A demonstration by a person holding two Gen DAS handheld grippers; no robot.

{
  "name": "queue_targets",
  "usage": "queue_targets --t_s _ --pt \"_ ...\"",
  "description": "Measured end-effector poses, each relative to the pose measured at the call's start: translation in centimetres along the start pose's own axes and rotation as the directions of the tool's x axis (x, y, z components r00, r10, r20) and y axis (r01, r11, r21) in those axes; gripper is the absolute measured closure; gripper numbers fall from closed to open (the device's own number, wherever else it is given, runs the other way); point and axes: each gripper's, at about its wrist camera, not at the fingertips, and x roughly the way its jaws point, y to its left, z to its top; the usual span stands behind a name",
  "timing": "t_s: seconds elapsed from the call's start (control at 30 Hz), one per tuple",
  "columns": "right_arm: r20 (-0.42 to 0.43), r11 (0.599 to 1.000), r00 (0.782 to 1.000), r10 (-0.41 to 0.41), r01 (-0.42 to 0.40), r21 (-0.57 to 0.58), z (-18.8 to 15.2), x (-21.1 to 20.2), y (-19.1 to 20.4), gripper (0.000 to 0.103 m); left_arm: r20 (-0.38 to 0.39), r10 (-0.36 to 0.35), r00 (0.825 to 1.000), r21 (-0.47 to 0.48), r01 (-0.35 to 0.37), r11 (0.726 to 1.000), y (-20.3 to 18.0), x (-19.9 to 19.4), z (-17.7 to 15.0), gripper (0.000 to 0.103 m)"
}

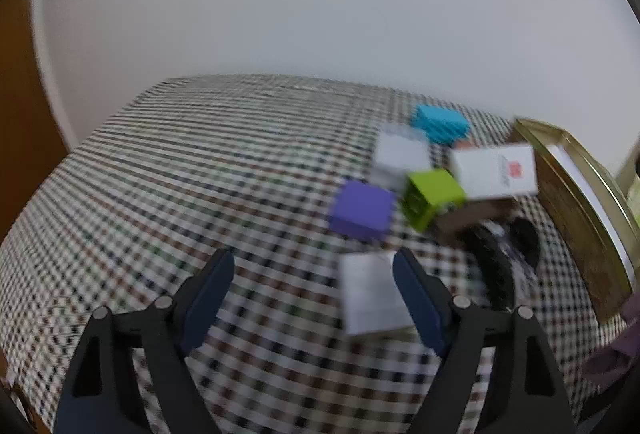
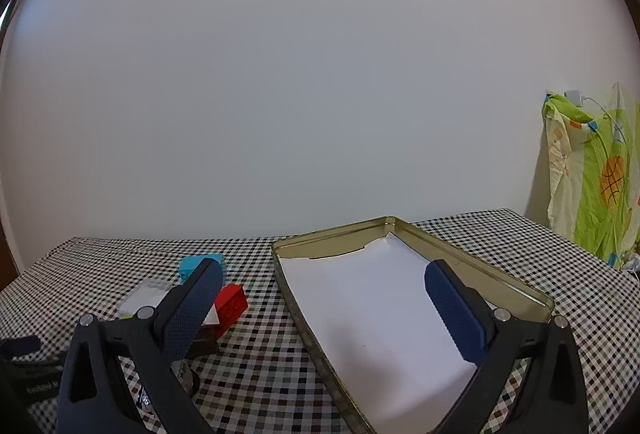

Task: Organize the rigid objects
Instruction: 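Grasp the white plug charger with the left gripper while the right gripper grasps the black sequined clip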

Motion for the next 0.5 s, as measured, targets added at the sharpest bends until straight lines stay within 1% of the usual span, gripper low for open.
queue_targets --t_s 0.07,0.1,0.17,0.23,0.27,0.3,0.33,0.37,0.4,0.5 --pt "-0.002 1.0 1.0 0.01 -0.01 -0.002 0.0 -0.1 0.1 0.0 -0.023 -0.016 1.0 0.035 0.017 0.999 -0.8 0.2 0.0 0.021" --pt "-0.007 1.0 1.0 0.019 -0.019 -0.002 0.0 -0.1 0.1 0.0 -0.031 -0.01 0.999 0.047 0.012 0.999 -1.3 0.2 -0.1 0.022" --pt "-0.014 1.0 1.0 0.028 -0.028 -0.005 -0.1 -0.1 0.2 0.0 -0.061 -0.001 0.998 0.063 0.005 0.998 -1.9 0.8 -0.2 0.029" --pt "-0.016 0.999 0.999 0.032 -0.032 -0.012 -0.1 0.0 0.4 0.0 -0.101 -0.007 0.995 0.059 0.013 0.998 -2.0 1.4 -0.1 0.041" --pt "-0.017 0.999 0.999 0.033 -0.033 -0.014 -0.2 0.1 0.5 0.0 -0.12 -0.01 0.993 0.055 0.016 0.998 -2.0 1.9 -0.2 0.044" --pt "-0.018 0.999 0.999 0.036 -0.036 -0.017 -0.1 0.2 0.6 0.001 -0.12 -0.017 0.993 0.045 0.022 0.999 -1.8 1.9 -0.2 0.048" --pt "-0.021 0.999 0.999 0.042 -0.043 -0.02 -0.2 0.2 0.8 0.0 -0.12 -0.021 0.993 0.04 0.026 0.999 -1.6 1.8 -0.2 0.056" --pt "-0.022 0.998 0.998 0.05 -0.051 -0.022 -0.2 0.3 0.9 0.0 -0.117 -0.015 0.993 0.041 0.02 0.999 -1.6 1.7 -0.2 0.06" --pt "-0.028 0.998 0.998 0.06 -0.06 -0.023 -0.2 0.3 1.0 0.001 -0.115 -0.02 0.993 0.038 0.024 0.999 -1.5 1.6 -0.3 0.066" --pt "-0.048 0.996 0.995 0.087 -0.088 -0.022 -0.4 0.7 1.4 0.0 -0.113 -0.039 0.993 0.027 0.043 0.999 -1.2 1.5 -0.3 0.066"
